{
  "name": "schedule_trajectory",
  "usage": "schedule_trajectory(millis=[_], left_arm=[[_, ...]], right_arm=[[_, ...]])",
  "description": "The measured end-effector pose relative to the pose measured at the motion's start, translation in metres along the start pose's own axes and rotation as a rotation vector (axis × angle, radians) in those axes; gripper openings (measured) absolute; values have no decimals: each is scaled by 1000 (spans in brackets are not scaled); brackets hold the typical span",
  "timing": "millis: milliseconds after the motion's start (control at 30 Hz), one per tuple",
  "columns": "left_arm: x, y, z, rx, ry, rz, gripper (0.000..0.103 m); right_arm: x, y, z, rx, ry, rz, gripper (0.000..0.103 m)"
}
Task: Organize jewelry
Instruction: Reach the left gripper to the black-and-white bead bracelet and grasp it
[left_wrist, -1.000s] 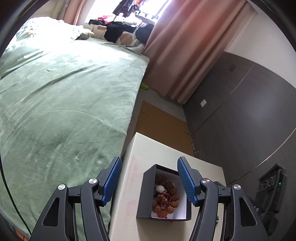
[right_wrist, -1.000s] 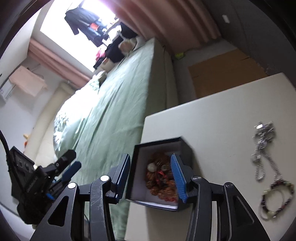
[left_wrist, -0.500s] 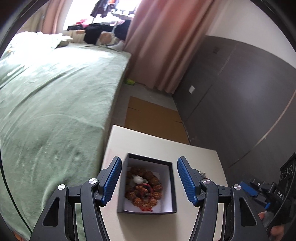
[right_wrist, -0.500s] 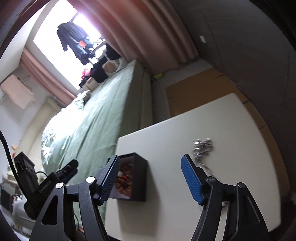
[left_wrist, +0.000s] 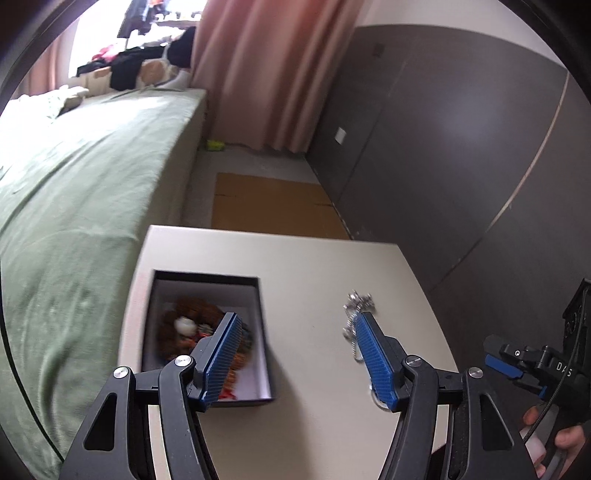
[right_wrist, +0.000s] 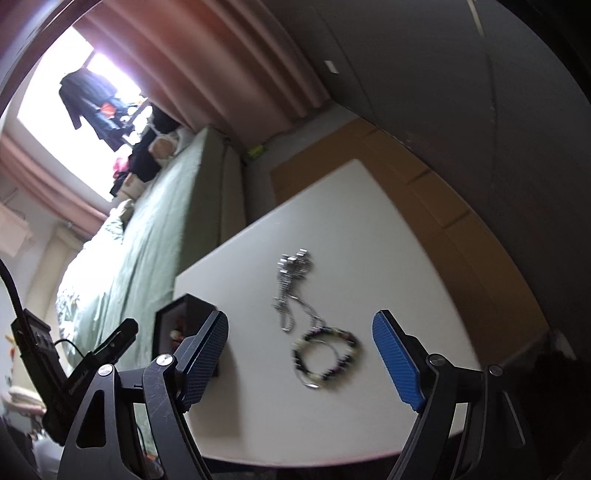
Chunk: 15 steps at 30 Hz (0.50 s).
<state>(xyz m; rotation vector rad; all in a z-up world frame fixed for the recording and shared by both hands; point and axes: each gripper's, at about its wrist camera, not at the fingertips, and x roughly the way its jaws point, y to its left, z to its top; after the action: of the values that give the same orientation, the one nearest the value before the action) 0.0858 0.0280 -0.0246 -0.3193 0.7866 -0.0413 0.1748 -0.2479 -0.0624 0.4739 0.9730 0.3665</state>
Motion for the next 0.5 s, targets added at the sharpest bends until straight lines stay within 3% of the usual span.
schedule_trajectory(millis=[500], left_arm=[[65,-73,-40,161,162,-6,62]], right_arm=[[-10,-53,-2,81,60,-86,81]])
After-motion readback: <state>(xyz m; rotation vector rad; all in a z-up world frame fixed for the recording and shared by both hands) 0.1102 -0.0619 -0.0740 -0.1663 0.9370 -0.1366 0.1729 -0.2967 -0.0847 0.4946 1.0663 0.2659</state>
